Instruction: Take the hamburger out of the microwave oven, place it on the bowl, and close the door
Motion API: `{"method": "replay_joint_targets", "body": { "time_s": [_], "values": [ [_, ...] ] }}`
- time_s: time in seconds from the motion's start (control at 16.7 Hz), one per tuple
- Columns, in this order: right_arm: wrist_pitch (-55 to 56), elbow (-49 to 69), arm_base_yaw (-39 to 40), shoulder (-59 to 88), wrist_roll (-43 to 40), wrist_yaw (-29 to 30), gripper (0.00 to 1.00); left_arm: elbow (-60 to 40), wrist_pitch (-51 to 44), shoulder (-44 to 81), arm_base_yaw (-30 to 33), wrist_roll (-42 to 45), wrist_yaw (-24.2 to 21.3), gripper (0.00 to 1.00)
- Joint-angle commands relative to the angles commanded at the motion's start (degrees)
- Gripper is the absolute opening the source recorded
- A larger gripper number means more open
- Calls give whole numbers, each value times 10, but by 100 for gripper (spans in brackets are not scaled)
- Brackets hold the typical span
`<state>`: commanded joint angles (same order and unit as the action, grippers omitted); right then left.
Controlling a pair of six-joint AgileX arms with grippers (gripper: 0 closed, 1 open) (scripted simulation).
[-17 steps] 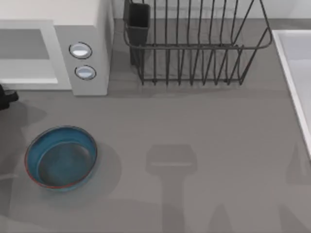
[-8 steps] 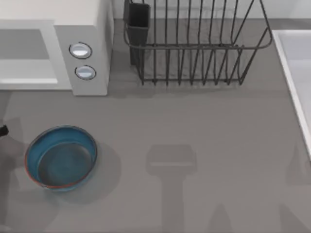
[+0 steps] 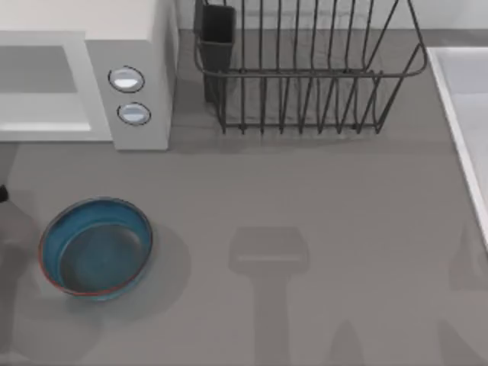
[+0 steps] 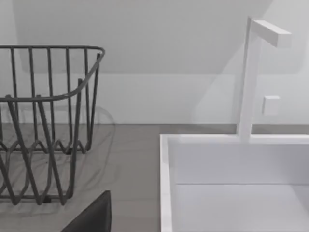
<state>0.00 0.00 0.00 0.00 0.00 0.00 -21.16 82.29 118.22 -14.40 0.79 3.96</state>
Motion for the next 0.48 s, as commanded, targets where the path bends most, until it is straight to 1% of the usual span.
{"method": "replay_joint_targets", "body": {
  "time_s": [0.48],
  "values": [
    [0, 0, 0, 0, 0, 0, 100, -12, -236, -219, -1, 0, 3, 0]
  ]
}}
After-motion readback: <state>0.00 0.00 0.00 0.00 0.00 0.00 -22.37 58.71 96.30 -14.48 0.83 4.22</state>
